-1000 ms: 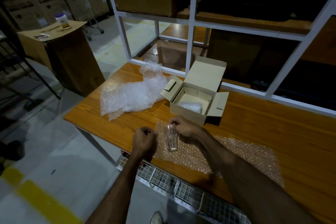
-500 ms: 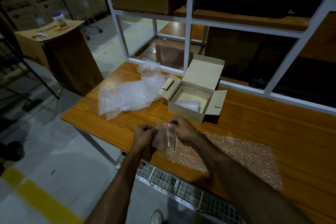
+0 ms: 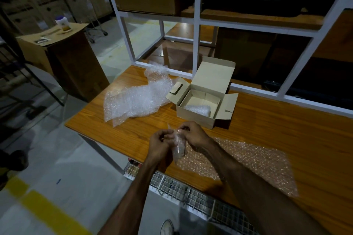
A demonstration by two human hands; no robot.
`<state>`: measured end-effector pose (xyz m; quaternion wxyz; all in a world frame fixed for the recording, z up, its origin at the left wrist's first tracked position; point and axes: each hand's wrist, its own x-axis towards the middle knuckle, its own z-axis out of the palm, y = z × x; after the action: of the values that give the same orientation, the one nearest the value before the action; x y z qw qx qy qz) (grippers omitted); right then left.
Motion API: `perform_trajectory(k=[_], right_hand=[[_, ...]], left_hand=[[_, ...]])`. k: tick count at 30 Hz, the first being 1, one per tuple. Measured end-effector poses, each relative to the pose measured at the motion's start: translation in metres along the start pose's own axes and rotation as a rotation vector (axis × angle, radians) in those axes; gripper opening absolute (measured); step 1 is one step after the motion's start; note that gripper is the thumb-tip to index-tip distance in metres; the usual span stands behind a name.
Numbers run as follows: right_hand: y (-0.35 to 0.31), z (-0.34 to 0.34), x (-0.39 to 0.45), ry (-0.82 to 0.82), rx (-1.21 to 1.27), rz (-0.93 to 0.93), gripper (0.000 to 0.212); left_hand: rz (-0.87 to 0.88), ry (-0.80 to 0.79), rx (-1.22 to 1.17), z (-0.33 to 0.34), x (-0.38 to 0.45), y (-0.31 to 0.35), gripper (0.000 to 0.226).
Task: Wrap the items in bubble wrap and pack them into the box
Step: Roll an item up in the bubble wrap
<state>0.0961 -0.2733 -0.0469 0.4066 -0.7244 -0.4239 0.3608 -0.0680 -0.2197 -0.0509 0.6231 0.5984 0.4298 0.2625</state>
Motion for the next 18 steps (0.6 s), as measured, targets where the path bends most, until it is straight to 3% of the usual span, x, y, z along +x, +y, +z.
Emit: perform_trajectory(k=[10, 14, 18], right_hand=[[0.006, -0.003, 0.001, 0.046, -0.042, 0.002, 0.007], [0.004, -0.005, 0.000, 0.048, -0.056, 0.004, 0.010], [-0.001, -0.006, -0.001, 0.031, -0.069, 0.007, 0.008]], left_hand=[[-0.005, 0.065, 0.086, 0.011, 0.003, -0.016, 0.081], [0.029, 0.098, 0.236, 0.018, 0.002, -0.016, 0.094], [0.053, 0.158, 0.347, 0.026, 0.000, -0.013, 0.088]])
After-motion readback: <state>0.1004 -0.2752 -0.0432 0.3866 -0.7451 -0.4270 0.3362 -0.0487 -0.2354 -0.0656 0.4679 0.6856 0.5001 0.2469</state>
